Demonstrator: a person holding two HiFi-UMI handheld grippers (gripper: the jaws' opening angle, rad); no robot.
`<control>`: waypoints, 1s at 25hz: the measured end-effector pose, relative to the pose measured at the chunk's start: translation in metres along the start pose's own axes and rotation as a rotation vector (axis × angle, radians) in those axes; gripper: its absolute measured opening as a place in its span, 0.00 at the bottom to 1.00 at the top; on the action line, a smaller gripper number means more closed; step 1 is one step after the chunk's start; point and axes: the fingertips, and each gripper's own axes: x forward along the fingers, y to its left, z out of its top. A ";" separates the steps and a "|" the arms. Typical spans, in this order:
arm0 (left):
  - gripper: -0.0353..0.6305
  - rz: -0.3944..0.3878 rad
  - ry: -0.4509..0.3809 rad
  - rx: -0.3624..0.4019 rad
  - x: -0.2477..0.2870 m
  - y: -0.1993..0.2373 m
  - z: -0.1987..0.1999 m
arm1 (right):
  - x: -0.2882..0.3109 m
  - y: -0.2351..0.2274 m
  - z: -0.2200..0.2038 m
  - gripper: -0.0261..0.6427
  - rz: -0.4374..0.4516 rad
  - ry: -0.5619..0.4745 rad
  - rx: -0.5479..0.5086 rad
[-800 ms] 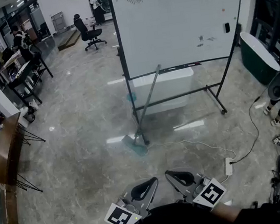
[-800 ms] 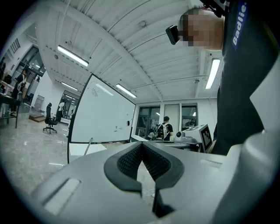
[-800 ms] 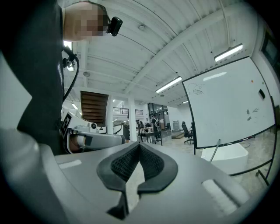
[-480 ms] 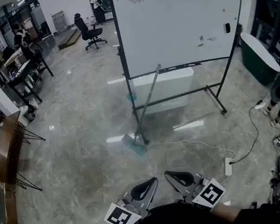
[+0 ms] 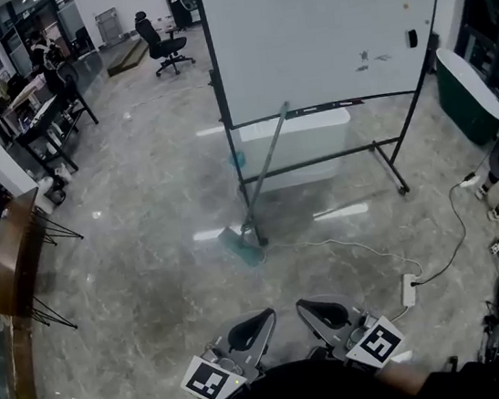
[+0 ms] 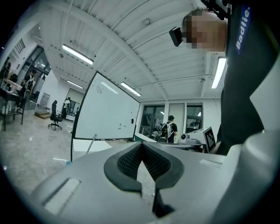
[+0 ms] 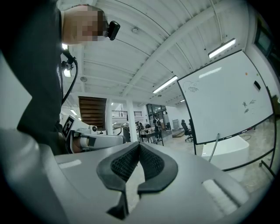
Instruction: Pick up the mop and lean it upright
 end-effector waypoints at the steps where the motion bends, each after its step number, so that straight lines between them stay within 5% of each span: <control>1: 0.08 0.008 0.002 0.001 0.003 0.000 0.000 | -0.003 -0.004 -0.001 0.05 0.001 0.002 0.010; 16: 0.08 0.068 0.018 0.032 0.049 -0.026 -0.010 | -0.036 -0.048 -0.005 0.05 0.065 -0.014 0.054; 25: 0.08 0.052 0.015 0.009 0.070 -0.004 -0.014 | -0.021 -0.071 -0.009 0.05 0.059 0.009 0.059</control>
